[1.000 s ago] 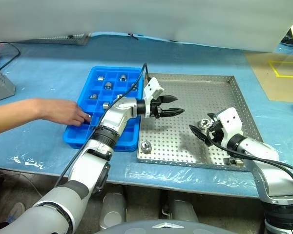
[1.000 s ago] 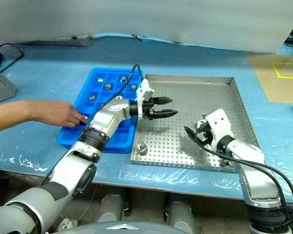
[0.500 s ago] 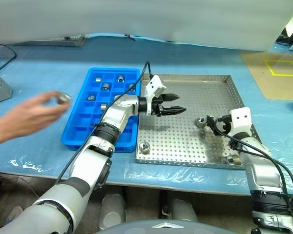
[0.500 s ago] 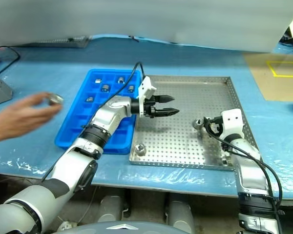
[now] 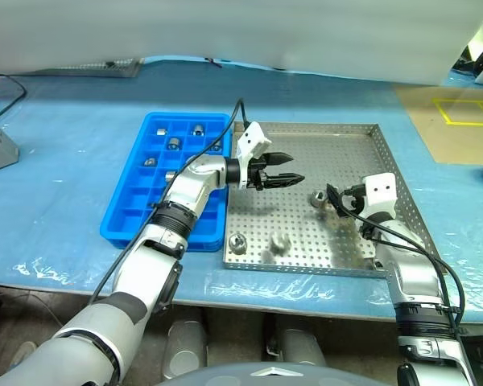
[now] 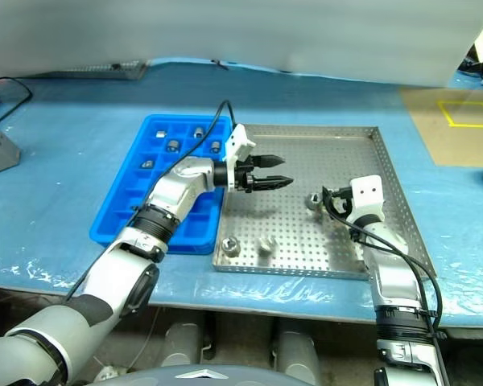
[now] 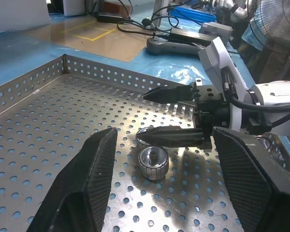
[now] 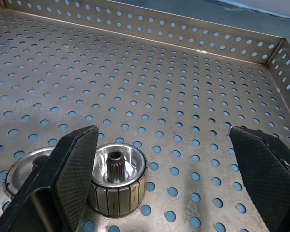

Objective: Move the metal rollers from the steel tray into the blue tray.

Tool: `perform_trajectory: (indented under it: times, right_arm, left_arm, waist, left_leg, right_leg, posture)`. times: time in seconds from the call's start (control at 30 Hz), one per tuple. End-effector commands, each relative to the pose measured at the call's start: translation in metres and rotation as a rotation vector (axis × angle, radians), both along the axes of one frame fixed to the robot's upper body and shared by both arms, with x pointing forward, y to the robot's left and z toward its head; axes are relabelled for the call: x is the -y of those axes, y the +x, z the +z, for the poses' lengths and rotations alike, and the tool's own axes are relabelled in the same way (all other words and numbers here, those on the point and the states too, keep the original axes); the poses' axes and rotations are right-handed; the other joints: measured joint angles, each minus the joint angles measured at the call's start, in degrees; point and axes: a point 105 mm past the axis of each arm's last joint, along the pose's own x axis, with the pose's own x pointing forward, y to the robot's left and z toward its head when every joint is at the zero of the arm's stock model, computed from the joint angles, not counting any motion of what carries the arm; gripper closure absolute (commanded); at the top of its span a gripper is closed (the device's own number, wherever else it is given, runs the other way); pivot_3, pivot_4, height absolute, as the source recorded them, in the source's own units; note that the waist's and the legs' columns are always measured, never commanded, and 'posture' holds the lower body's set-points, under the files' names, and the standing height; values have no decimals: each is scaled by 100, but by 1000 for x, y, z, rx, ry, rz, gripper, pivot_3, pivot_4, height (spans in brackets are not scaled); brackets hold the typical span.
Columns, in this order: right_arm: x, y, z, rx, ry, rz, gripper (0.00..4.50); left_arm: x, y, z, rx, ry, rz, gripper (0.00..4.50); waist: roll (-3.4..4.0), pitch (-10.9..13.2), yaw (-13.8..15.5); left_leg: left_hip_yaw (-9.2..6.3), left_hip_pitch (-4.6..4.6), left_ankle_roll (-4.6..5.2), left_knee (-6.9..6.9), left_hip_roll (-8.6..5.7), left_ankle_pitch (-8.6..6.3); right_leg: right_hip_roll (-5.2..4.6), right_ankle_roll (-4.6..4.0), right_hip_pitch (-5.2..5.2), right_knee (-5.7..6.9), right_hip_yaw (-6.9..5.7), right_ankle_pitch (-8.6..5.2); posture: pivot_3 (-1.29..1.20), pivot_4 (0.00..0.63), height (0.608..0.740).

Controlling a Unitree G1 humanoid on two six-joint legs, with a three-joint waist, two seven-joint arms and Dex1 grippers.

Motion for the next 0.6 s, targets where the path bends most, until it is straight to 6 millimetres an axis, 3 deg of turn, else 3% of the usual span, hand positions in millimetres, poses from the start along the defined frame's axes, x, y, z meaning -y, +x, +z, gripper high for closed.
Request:
perform_trajectory:
  times: [0.03, 0.6]
  right_arm:
    - [-6, -3, -10, -41, -20, 32, 0]
    - [-41, -11, -15, -107, 18, 221, 0]
  left_arm:
    - [-1, -1, 13, 42, -34, 1, 1184]
    - [-8, 4, 10, 45, -32, 36, 1184]
  waist:
    - [0, 0, 0]
    - [-1, 0, 6]
  left_leg:
    - [0, 0, 0, 0, 0, 0]
    - [0, -5, 3, -17, 0, -3]
  right_leg:
    - [0, 0, 0, 0, 0, 0]
    - [1, 1, 1, -27, -1, 0]
  posture:
    - [-88, 150, 740]
    - [-59, 150, 740]
